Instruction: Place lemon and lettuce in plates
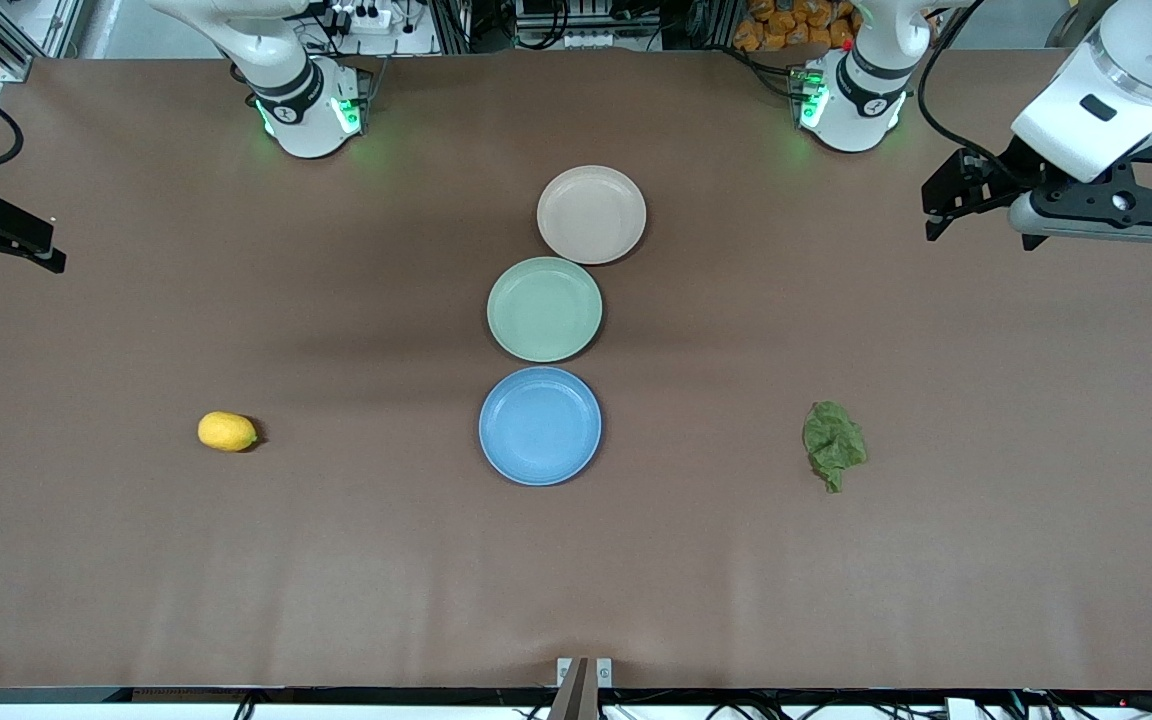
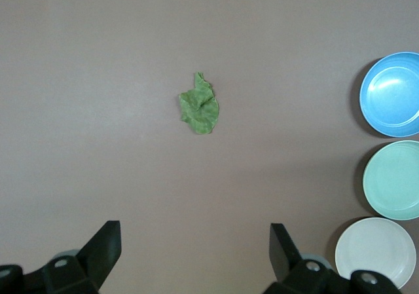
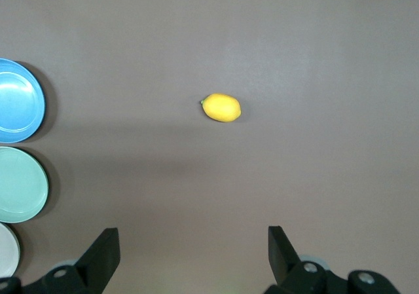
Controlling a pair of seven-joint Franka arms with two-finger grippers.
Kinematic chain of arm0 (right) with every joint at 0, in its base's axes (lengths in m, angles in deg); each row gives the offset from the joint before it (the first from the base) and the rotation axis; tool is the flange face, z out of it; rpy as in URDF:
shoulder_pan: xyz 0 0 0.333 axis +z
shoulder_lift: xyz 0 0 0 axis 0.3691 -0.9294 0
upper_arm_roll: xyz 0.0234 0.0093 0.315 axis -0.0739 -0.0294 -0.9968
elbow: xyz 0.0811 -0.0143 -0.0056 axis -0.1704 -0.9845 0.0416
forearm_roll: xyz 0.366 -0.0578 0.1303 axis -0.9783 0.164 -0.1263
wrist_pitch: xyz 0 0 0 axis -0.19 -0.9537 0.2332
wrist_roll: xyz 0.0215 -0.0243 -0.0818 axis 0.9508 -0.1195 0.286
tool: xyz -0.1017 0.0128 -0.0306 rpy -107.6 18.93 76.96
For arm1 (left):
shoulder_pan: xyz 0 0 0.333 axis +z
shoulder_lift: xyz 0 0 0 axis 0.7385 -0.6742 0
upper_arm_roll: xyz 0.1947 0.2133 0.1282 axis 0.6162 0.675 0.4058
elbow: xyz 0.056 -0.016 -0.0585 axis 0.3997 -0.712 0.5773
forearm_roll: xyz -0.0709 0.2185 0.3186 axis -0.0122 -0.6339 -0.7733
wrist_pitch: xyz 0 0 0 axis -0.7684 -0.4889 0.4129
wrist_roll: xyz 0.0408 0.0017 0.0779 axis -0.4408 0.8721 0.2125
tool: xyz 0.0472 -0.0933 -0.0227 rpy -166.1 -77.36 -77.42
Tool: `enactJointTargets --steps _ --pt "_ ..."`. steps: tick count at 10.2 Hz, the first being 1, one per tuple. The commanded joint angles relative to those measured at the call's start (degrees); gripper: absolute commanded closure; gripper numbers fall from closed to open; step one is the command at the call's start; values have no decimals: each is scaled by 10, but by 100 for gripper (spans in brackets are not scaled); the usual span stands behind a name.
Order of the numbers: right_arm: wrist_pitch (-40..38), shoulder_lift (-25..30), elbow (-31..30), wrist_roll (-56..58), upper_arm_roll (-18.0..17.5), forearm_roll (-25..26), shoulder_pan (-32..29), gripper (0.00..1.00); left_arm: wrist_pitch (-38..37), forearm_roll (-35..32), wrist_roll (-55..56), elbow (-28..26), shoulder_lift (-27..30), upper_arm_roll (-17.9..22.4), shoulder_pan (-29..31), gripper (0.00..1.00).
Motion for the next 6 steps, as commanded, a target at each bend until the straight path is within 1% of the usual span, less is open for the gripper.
enactJointTargets --steps 1,3,6 --pt "1 9 -17 7 -2 -6 -2 0 -11 3 -5 14 -4 -1 5 0" --pt "4 10 -26 7 -15 -6 -1 0 -11 9 -6 15 -6 4 7 0" --pt "3 14 -30 7 -18 -6 -2 0 -11 6 -2 14 -31 6 7 0"
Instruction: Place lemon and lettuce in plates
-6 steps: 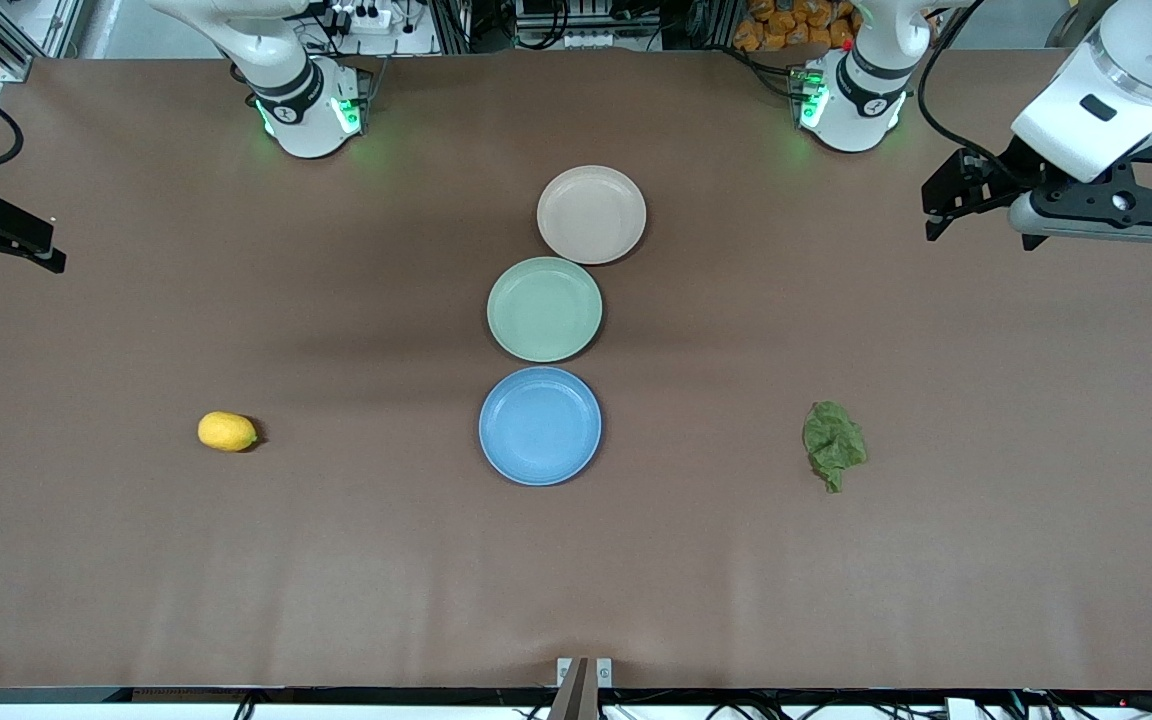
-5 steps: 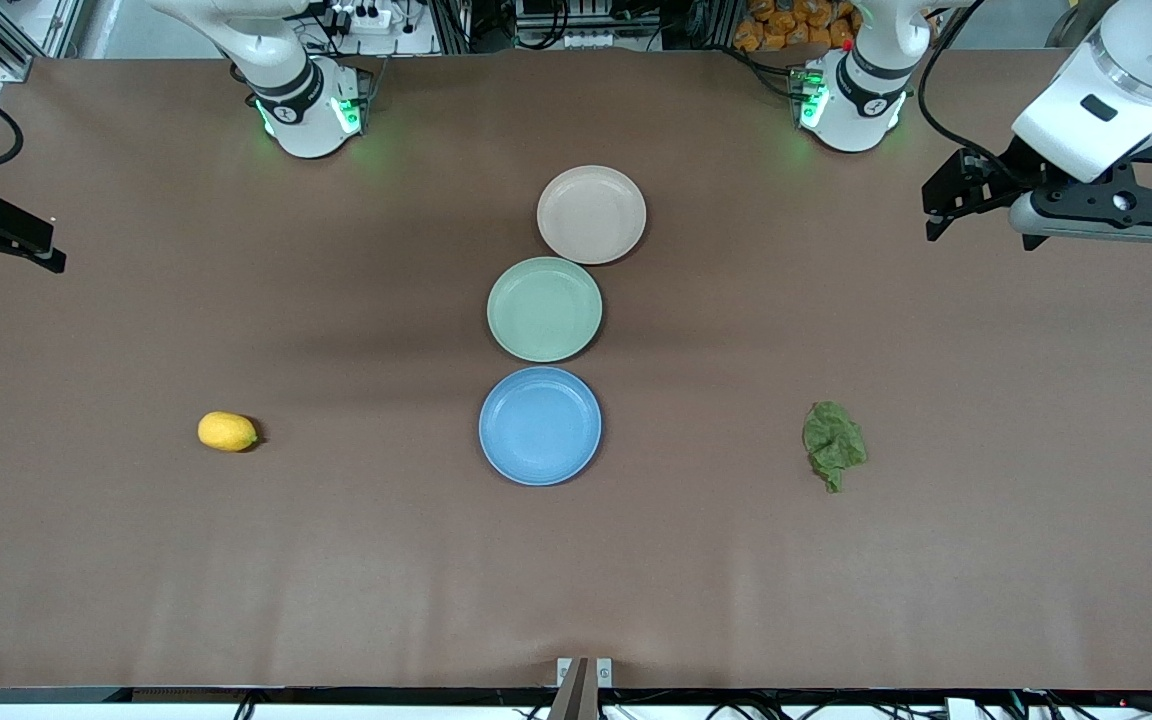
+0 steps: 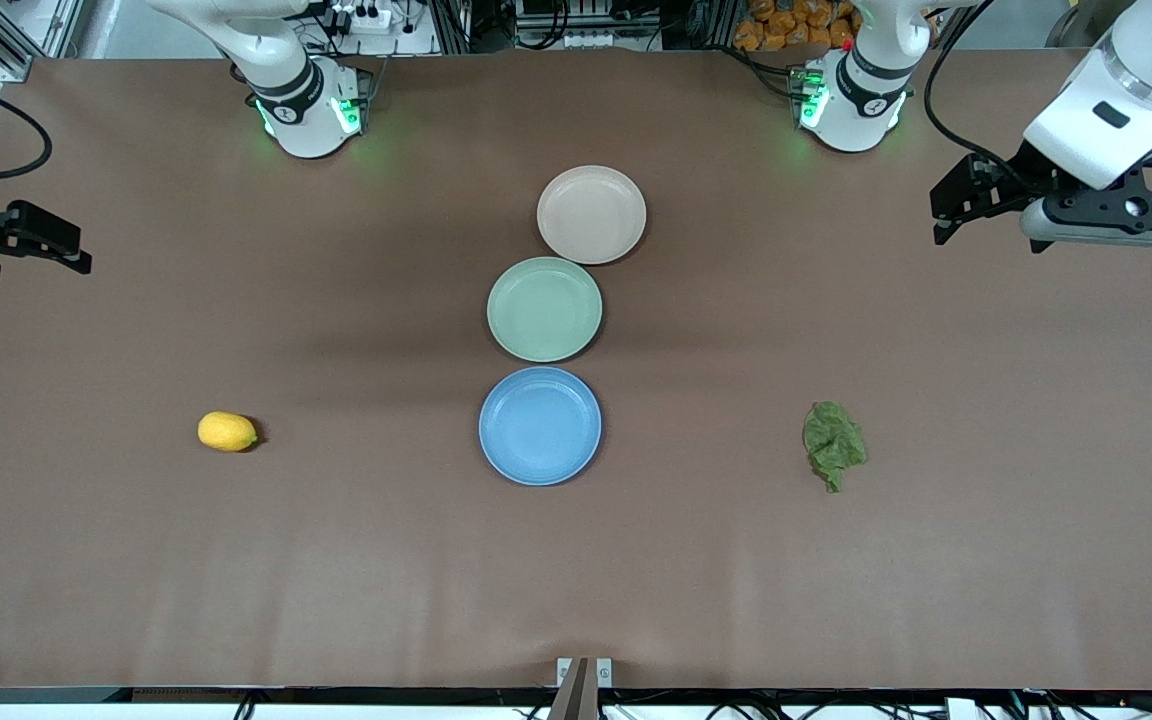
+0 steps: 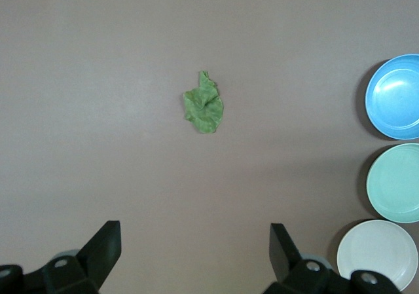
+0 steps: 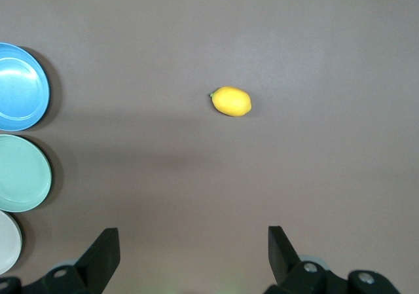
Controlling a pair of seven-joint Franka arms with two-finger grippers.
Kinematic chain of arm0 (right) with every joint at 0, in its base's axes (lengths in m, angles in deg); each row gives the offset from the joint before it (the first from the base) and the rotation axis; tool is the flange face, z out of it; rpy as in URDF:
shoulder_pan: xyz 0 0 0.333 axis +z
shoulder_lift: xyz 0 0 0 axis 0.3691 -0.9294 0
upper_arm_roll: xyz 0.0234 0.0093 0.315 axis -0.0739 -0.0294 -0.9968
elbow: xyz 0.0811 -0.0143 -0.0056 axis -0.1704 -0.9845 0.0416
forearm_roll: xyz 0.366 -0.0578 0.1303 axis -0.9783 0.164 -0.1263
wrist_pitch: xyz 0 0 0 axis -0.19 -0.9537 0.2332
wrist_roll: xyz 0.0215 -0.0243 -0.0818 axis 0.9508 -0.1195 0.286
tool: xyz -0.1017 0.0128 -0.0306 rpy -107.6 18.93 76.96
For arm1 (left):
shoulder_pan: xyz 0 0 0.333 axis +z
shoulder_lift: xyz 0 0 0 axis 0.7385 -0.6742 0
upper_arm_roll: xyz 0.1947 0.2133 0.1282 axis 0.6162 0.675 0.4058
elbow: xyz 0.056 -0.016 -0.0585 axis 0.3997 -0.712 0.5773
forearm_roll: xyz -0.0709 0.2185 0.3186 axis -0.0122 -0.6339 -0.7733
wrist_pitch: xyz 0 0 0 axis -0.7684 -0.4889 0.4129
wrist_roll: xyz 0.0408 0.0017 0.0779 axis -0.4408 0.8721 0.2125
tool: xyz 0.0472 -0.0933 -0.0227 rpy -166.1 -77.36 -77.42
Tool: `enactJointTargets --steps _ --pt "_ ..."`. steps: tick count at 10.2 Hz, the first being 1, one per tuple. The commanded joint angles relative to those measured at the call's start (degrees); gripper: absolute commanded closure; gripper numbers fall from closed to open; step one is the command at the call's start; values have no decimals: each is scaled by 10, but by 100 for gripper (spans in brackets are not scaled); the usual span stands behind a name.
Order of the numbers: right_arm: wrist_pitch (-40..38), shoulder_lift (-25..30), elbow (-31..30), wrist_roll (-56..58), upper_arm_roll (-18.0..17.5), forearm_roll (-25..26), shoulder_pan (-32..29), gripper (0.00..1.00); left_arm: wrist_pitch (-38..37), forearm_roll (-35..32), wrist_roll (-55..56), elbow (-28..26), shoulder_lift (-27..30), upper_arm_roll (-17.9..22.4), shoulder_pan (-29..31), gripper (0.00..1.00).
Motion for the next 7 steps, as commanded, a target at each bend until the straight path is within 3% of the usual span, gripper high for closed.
enactJointTargets --steps 1,5,7 --pt "5 14 -18 6 -1 -5 -3 0 -7 8 4 14 -41 2 3 0" --pt "118 32 -133 6 -2 -5 -1 0 114 1 42 -31 -119 1 4 0" --pt "188 30 -193 8 -2 -4 -2 0 230 -18 84 -113 -134 0 2 0"
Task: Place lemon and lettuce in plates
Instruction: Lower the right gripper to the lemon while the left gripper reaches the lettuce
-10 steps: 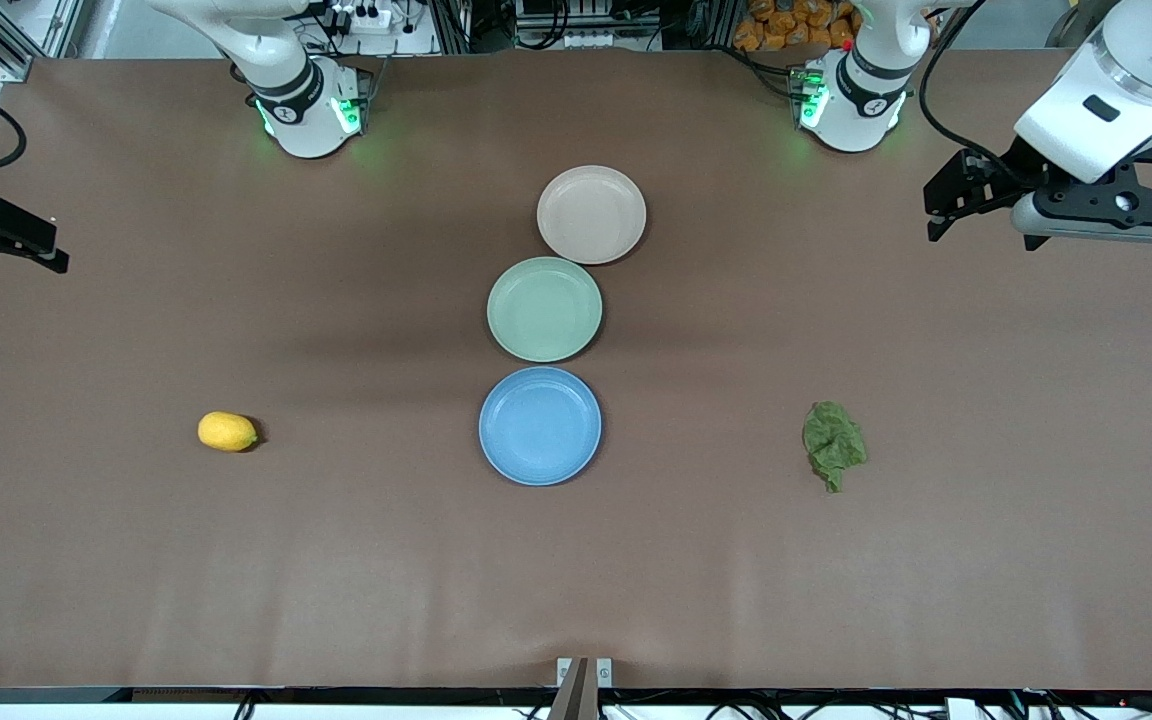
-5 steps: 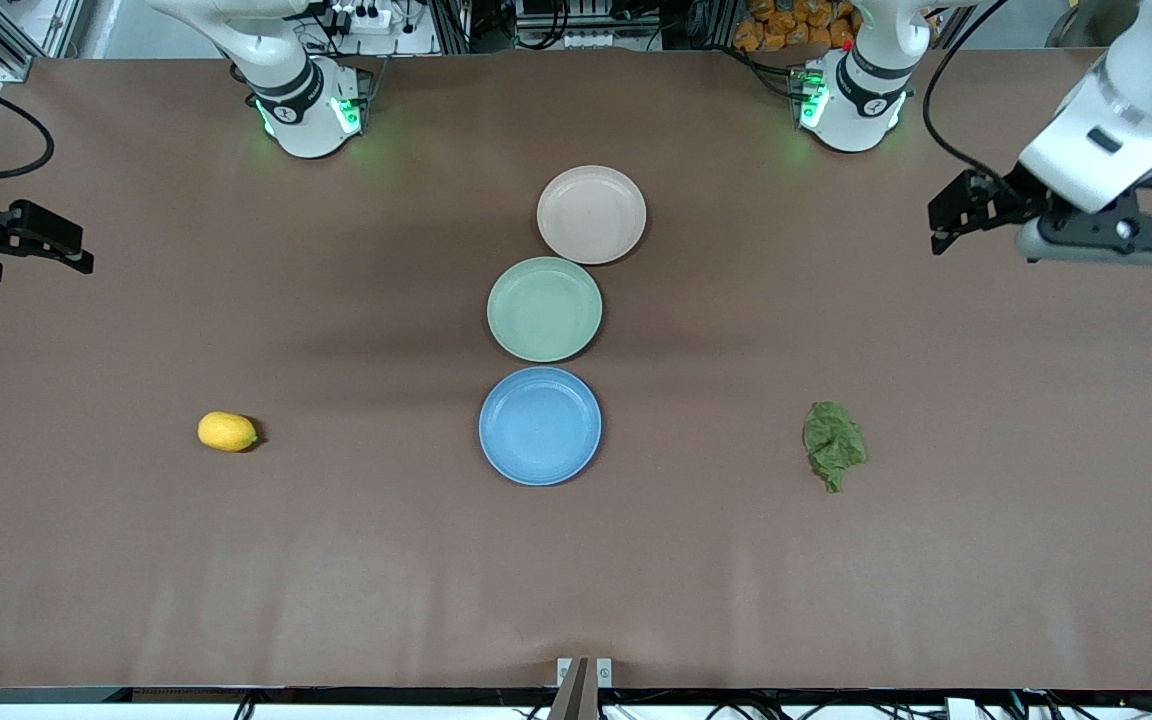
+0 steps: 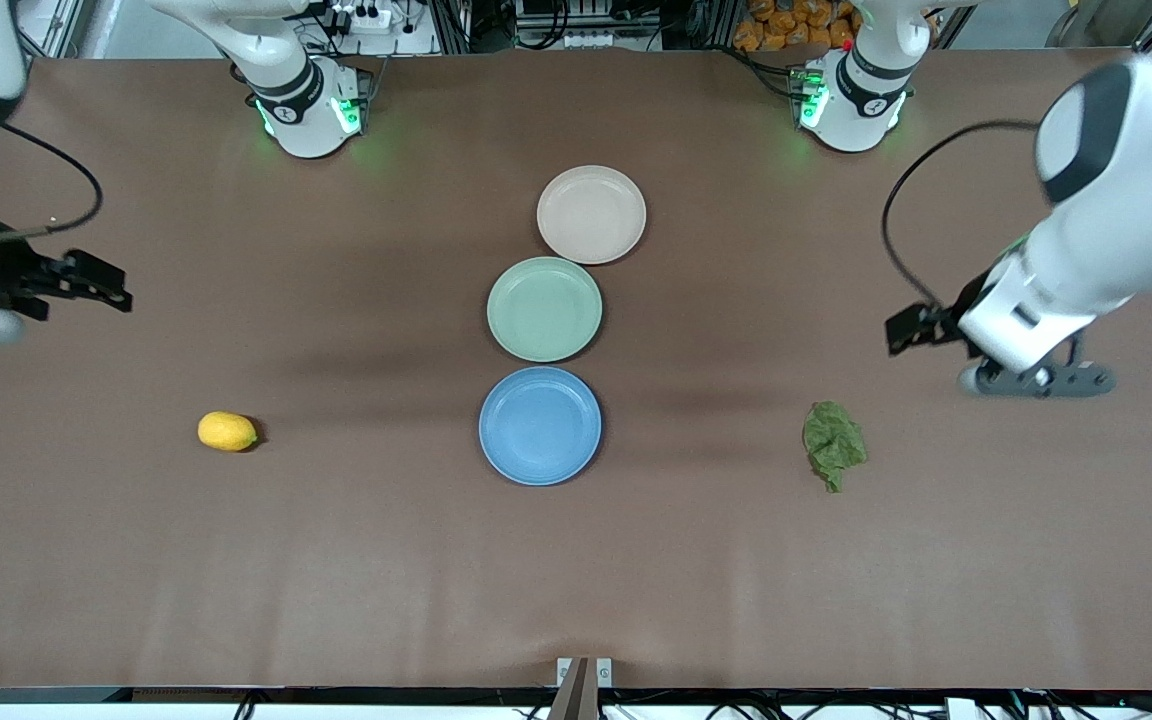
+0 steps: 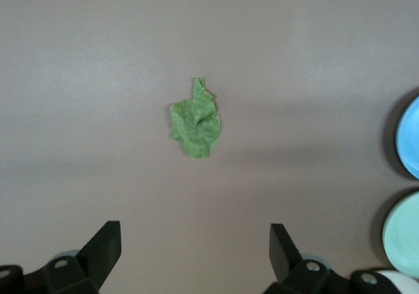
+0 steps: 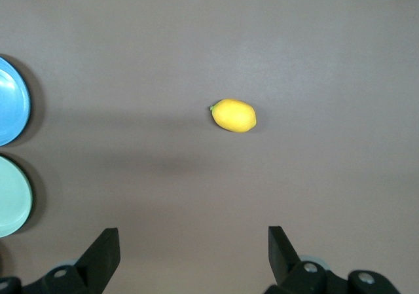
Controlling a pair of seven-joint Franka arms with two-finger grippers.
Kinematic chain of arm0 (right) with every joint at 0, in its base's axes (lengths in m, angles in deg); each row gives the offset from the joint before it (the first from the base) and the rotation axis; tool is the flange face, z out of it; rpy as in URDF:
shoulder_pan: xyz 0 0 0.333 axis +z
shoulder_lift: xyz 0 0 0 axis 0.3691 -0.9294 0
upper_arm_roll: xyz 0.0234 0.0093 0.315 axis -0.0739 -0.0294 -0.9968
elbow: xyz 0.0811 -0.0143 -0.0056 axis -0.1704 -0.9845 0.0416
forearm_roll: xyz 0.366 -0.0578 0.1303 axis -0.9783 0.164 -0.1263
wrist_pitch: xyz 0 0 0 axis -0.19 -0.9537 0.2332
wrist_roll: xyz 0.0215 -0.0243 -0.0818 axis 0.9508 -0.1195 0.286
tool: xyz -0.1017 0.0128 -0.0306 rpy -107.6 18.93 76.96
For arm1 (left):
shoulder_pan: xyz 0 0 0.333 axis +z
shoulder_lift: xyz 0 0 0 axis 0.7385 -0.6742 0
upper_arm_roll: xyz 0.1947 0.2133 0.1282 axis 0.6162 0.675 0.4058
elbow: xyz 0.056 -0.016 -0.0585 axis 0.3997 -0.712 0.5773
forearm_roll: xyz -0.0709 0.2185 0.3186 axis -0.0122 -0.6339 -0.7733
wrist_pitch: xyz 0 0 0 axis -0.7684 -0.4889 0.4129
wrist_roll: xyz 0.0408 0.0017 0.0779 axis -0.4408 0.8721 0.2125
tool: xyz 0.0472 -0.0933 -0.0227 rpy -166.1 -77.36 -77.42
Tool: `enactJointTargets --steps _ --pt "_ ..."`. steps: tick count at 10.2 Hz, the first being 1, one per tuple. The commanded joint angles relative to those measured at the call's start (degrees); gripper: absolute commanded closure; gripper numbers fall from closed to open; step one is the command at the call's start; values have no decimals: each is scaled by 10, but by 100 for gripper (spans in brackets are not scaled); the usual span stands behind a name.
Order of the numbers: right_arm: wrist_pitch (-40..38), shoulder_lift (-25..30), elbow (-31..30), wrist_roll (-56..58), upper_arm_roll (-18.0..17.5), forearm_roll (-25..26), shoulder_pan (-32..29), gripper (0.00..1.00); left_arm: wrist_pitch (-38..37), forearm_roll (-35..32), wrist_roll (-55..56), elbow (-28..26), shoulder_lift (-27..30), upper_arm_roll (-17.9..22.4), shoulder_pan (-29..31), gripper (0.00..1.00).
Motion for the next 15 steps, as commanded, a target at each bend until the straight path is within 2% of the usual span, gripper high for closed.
enactJointTargets --steps 1,2,3,4,6,8,11,12,15 --pt "95 20 -101 15 -1 -3 -3 0 161 -25 48 -132 11 -4 1 0" --pt "155 18 -150 41 0 2 -3 0 222 -25 57 -169 3 -4 3 0" --pt "221 9 -198 61 1 5 -6 0 254 -25 58 -179 -26 -3 3 0" --pt "279 -22 -218 80 3 6 -12 0 271 -33 58 -179 -55 -2 3 0" --pt "333 -81 -218 116 6 7 -17 0 293 -113 81 -175 -118 4 5 0" --pt "392 -134 -218 200 6 26 -18 0 333 -156 117 -162 -173 15 5 0" --pt "475 -189 -218 359 7 27 -18 0 334 -157 133 -112 -232 17 -1 0" --pt "485 -202 -217 412 18 26 -18 0 334 -157 136 -110 -238 17 -1 0" --pt "550 -241 -227 457 25 26 -18 0 335 -156 137 -96 -257 16 -3 0"
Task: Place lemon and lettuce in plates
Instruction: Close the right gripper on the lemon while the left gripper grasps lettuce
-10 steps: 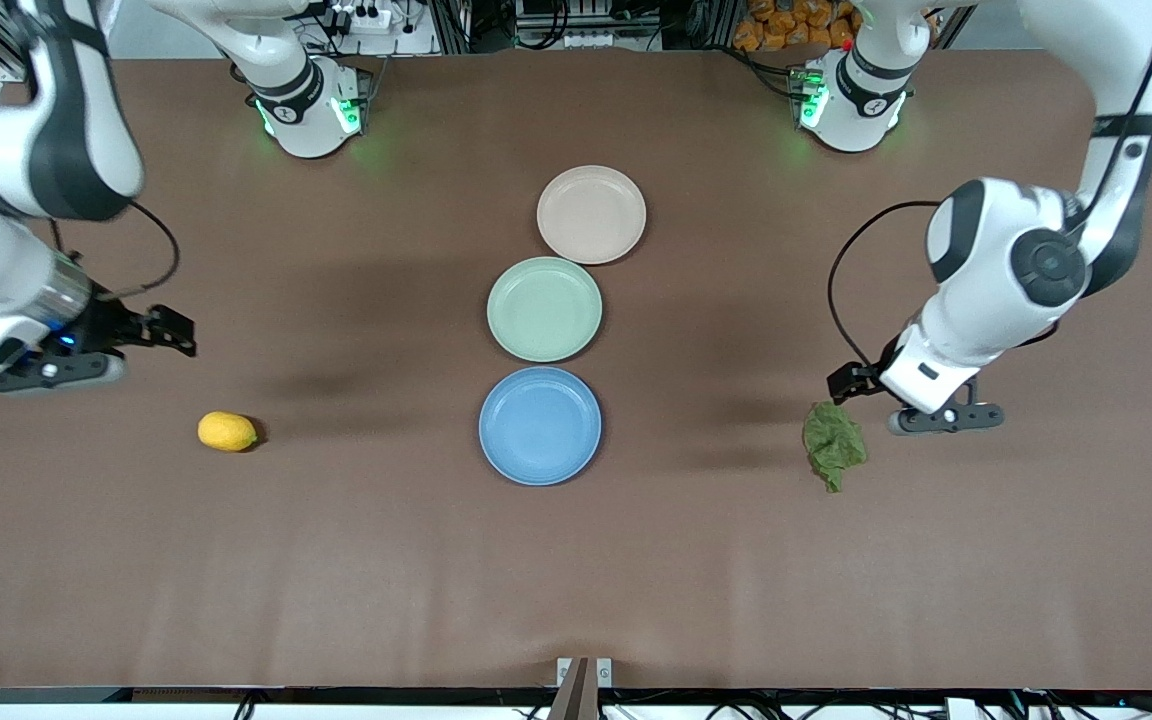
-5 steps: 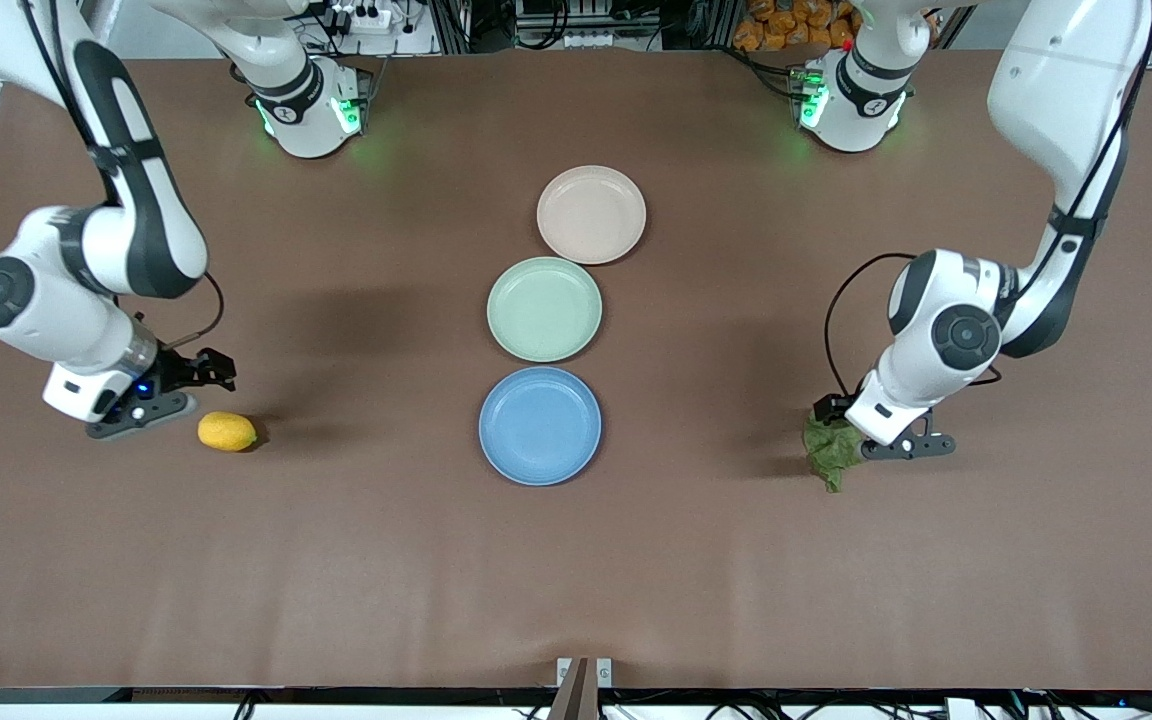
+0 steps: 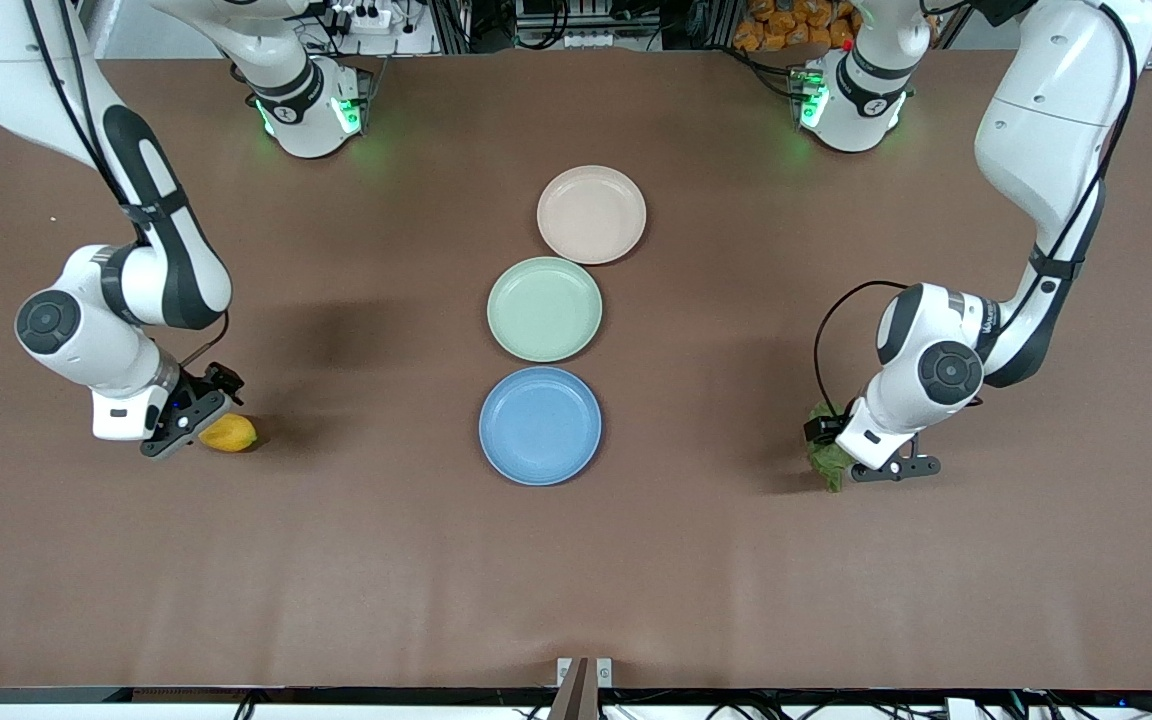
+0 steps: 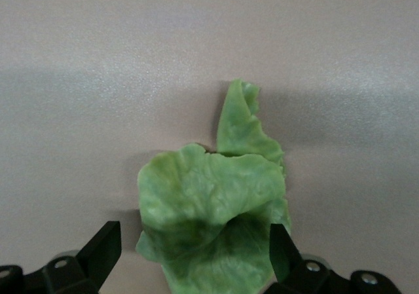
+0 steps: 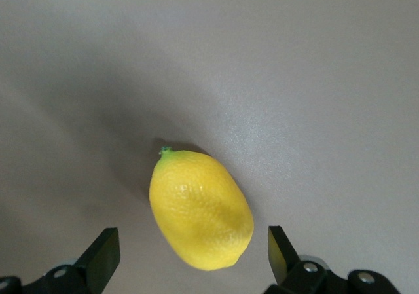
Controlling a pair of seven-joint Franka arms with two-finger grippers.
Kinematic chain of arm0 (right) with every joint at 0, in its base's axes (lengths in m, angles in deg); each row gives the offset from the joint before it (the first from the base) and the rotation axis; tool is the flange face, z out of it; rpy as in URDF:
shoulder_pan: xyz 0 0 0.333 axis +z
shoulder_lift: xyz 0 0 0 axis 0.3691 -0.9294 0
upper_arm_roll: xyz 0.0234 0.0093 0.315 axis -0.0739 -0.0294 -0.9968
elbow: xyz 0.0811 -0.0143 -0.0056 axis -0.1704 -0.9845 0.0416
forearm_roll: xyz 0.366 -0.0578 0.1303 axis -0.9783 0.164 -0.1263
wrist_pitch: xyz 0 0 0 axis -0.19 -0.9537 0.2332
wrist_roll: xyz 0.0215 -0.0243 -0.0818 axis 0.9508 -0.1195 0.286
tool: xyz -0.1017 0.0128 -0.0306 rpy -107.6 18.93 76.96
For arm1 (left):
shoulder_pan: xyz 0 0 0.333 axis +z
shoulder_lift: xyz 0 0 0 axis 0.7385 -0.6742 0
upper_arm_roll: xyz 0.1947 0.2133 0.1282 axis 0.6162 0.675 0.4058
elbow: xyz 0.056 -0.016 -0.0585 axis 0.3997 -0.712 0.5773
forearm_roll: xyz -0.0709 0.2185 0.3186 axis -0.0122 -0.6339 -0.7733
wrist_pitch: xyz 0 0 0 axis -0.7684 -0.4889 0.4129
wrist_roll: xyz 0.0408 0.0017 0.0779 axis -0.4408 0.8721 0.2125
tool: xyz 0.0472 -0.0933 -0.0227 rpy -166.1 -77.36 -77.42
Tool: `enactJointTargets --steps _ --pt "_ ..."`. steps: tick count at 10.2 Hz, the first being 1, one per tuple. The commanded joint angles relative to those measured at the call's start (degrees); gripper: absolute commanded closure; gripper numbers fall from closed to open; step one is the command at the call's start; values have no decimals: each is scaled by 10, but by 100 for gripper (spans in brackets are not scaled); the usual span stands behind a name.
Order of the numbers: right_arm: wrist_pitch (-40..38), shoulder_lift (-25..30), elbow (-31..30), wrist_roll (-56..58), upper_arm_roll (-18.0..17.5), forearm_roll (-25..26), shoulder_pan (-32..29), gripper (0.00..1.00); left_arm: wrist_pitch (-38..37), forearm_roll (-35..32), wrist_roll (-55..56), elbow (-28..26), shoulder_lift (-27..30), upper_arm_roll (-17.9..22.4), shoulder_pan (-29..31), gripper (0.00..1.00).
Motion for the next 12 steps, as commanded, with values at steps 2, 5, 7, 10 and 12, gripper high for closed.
enactJointTargets --steps 2,5,7,10,12 --pt "67 -39 -10 24 -1 4 -4 0 0 -18 20 18 -15 0 -2 0" --pt "124 -61 -32 20 2 1 -1 2 0 -22 19 18 -15 -1 -1 100" --pt "118 -61 -30 14 2 0 1 63 0 -23 19 18 -14 -1 -1 100" --pt "90 -54 -14 7 3 -3 1 94 -1 -24 19 18 -4 -1 -1 100" --pt "-18 -40 35 -3 10 -4 0 97 -6 -22 42 12 21 -7 0 100"
